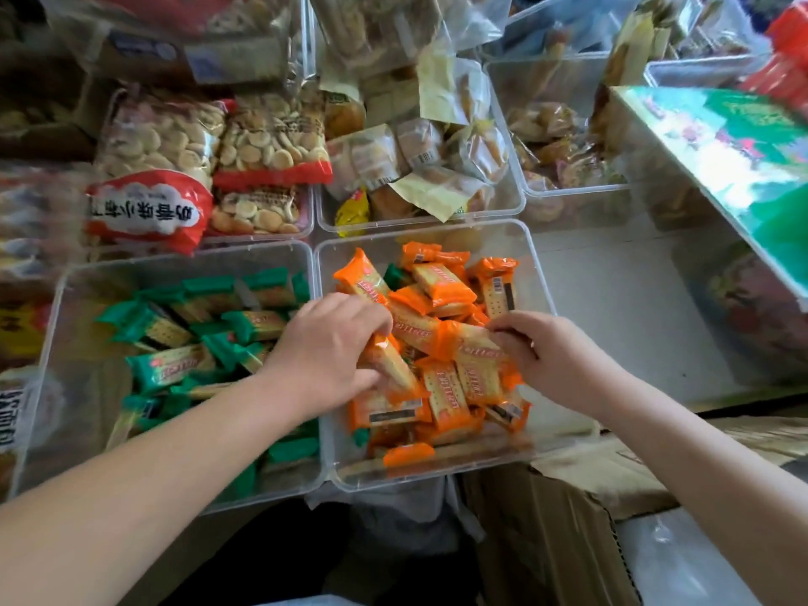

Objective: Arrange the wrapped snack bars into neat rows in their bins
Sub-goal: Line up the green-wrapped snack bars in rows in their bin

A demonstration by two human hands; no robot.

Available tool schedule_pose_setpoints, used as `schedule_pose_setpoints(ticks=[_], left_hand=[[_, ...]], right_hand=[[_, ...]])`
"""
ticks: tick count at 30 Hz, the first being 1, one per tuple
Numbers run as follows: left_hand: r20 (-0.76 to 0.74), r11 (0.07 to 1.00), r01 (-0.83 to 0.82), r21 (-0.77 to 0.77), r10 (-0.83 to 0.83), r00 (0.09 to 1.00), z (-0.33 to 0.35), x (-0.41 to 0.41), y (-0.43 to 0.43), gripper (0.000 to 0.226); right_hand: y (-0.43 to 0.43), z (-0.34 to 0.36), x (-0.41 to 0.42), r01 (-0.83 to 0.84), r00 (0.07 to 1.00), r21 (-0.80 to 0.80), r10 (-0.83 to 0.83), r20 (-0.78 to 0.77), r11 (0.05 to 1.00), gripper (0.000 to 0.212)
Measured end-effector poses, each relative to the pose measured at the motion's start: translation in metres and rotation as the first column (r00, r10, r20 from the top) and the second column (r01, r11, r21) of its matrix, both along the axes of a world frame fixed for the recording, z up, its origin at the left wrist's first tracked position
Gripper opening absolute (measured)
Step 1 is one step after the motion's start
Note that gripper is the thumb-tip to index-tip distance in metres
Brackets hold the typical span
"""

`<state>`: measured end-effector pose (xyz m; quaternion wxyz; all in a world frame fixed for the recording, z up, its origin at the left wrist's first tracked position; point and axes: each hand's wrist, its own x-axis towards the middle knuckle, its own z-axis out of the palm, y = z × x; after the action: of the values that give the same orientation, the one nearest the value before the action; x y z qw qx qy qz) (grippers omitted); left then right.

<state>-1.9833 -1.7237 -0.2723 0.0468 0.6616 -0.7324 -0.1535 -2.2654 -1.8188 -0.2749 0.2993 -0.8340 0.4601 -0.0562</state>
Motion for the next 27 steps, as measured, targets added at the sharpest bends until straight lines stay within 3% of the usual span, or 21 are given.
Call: schedule_pose_setpoints(ticks=[4,7,8,10,12,14,15,17,18,22,27], left_hand=[[-0.195,0.993,-0.118,-0.027,0.11,0.975,0.004,-0.003,-0.027,0.056],[-0.092,0.975,-0.215,-0.053,0.209,0.974,0.004,-0.004,-0.038,0.081],[-0.057,0.959,-0.265,-0.098,0.26,0.964,0.005,-0.003,-0.038,0.08],[-0.083,0.934,-0.296,-0.202,0.284,0.955,0.004,-0.001,-0.027,0.061],[-0.153,0.934,-0.278,-0.226,0.247,0.957,-0.003,0.004,-0.005,0.038],[-0.233,0.952,-0.256,-0.169,0.213,0.949,-0.011,0.012,0.019,0.027],[-0.261,0.958,-0.245,-0.148,0.201,0.944,-0.015,0.015,0.031,0.025],[-0.313,0.96,-0.257,-0.112,0.211,0.926,-0.019,0.018,0.049,0.027],[-0.34,0.958,-0.275,-0.081,0.233,0.911,-0.021,0.018,0.056,0.028],[-0.514,0.928,-0.358,0.102,0.358,0.78,-0.032,0.018,0.073,0.033],[-0.58,0.92,-0.328,0.216,0.391,0.714,-0.032,0.028,0.074,0.036]], right_hand=[[-0.021,0.003,0.022,0.066,0.998,-0.046,-0.066,0.005,0.997,0.017],[-0.034,0.003,0.036,0.117,0.993,-0.126,-0.117,0.009,0.985,0.017],[-0.035,0.004,0.038,0.124,0.989,-0.184,-0.137,-0.061,0.975,0.019],[-0.029,0.01,0.038,0.07,0.937,-0.313,-0.17,-0.305,0.947,0.036],[-0.014,0.025,0.039,0.02,0.922,-0.368,-0.16,-0.353,0.93,0.037],[0.001,0.04,0.043,-0.024,0.968,-0.255,-0.042,-0.249,0.967,0.027],[0.008,0.045,0.047,-0.051,0.981,-0.093,0.033,-0.189,0.994,0.024],[0.022,0.043,0.059,-0.171,0.974,0.255,0.203,-0.104,0.952,0.022],[0.028,0.035,0.066,-0.246,0.948,0.327,0.296,-0.114,0.913,0.025],[0.043,-0.001,0.096,-0.434,0.793,0.385,0.548,-0.266,0.815,0.058],[0.043,-0.021,0.116,-0.556,0.609,0.34,0.65,-0.454,0.759,0.091]])
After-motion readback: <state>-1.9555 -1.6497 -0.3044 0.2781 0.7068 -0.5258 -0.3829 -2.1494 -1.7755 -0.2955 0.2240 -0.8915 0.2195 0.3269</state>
